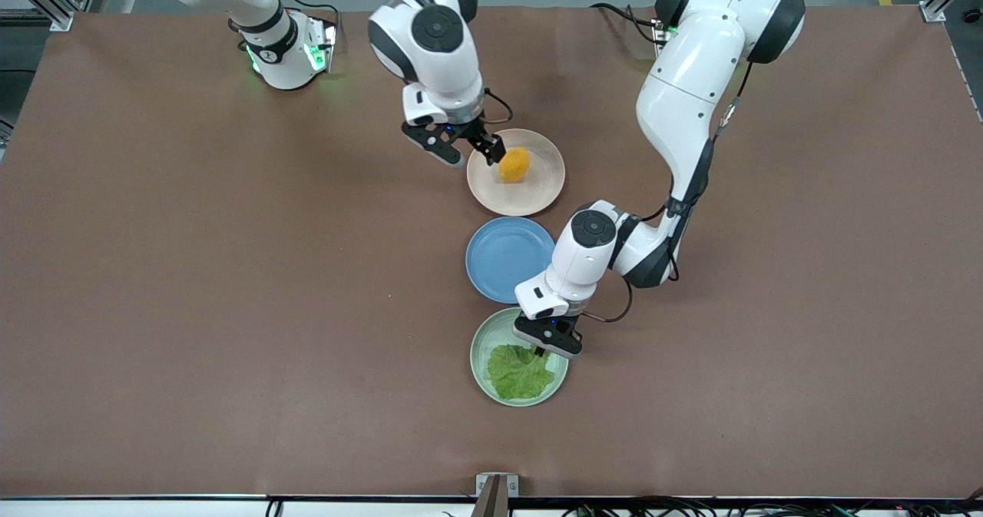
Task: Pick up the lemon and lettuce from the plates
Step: 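Grasp the lettuce with the left gripper while the right gripper reaches the lemon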
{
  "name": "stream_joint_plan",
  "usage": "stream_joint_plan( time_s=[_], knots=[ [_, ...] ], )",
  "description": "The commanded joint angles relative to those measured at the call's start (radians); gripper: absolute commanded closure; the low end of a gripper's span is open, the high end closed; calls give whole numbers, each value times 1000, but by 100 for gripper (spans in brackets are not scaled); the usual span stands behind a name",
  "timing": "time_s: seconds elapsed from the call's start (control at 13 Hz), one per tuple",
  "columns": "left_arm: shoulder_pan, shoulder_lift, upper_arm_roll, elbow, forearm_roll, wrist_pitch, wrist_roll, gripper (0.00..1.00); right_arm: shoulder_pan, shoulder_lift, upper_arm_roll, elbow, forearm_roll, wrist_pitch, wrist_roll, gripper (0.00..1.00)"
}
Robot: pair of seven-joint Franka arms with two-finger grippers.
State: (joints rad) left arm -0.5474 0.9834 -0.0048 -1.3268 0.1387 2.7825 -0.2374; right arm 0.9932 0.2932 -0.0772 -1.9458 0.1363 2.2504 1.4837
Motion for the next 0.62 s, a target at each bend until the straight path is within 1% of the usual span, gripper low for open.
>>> stream_joint_plan(
  time_s=[0.0, 0.15, 0.23, 0.38, 0.46, 0.54],
  knots=[
    [3, -50, 14, 8, 27, -3, 1, 99, 33, 143, -16, 132, -7, -6, 73, 1],
    [13, -107, 11, 2, 18, -23, -6, 99, 57, 225, -16, 185, -24, 4, 130, 2],
    [30, -148, 9, -11, 16, -59, -10, 99, 65, 248, -16, 192, -32, 15, 150, 2],
    [70, -248, 8, -60, 16, -177, 1, 99, 85, 280, -16, 192, -32, 46, 158, 3],
    [96, -308, 8, -110, 25, -216, 9, 100, 94, 294, -16, 192, -32, 60, 158, 5],
    [113, -369, 8, -183, 25, -219, 18, 100, 105, 305, -16, 191, -32, 81, 159, 5]
  ],
)
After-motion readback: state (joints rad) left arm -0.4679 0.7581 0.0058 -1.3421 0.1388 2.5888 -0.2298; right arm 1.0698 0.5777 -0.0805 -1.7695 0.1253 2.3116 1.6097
